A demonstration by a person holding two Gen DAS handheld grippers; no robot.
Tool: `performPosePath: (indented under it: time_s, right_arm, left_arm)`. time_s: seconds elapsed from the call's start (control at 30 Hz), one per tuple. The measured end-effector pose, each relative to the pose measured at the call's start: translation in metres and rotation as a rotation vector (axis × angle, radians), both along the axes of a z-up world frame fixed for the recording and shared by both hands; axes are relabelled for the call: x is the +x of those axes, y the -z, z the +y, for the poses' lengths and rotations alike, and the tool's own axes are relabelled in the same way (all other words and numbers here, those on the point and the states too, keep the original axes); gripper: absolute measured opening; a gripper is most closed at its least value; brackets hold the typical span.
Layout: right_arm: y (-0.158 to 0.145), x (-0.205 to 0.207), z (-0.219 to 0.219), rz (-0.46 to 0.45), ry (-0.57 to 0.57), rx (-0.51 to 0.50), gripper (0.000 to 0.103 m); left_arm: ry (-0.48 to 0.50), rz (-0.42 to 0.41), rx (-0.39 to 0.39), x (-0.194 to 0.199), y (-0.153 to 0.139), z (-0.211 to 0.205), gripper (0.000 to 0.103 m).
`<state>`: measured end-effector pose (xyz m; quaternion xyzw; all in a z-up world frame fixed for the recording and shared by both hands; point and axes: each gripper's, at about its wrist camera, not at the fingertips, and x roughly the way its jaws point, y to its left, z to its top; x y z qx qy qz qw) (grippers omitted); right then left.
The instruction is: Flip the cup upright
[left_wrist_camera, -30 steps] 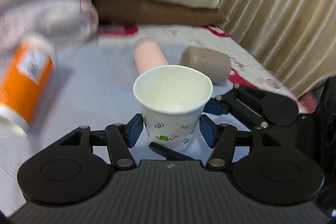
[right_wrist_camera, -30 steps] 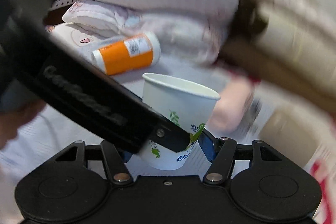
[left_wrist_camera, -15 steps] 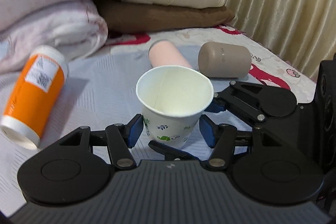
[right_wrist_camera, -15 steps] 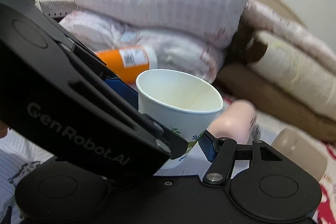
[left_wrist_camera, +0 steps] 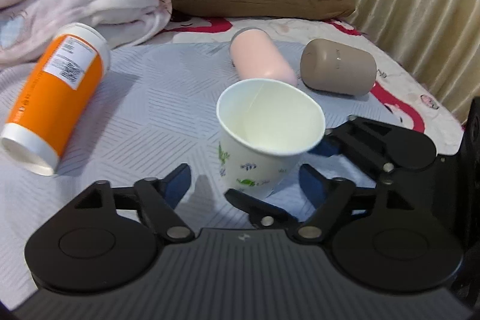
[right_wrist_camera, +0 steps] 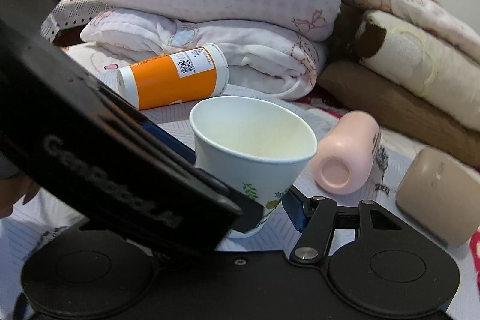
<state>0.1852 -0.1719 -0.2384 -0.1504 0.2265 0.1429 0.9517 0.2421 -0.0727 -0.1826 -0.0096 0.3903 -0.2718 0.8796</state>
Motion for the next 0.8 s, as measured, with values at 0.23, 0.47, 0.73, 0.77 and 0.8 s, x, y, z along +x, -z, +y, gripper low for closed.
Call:
performPosePath:
  time_s: [0.23,0.47,0.73,0.77,0.8]
  right_arm:
    - [0.001,-0.030,-0.020,0.023,0.119,0.144,0.085]
    - [-0.008,-0.083,-0.043,0.046,0.177,0.202,0.085]
    - [-0.073,-0.139,-0.052,-0.014,0.187,0.176,0.085]
    - [-0.084,-0.146,-0.052,-0.034,0.184,0.168,0.085]
    - [-0.094,-0.151,-0.051,-0.052,0.181,0.162,0.085]
  left_arm:
    - [-0.110,0.088,-0.023,-0.028,-0.004,0.009,0.092]
    - [-0.189,0.050,0.014,-0.073,-0.037,0.022,0.092]
    - [-0.370,-0.051,0.024,-0.119,-0.104,0.050,0.095]
    - [-0.381,-0.062,0.020,-0.124,-0.113,0.053,0.096]
    - [-0.387,-0.068,0.012,-0.130,-0.123,0.057,0.098]
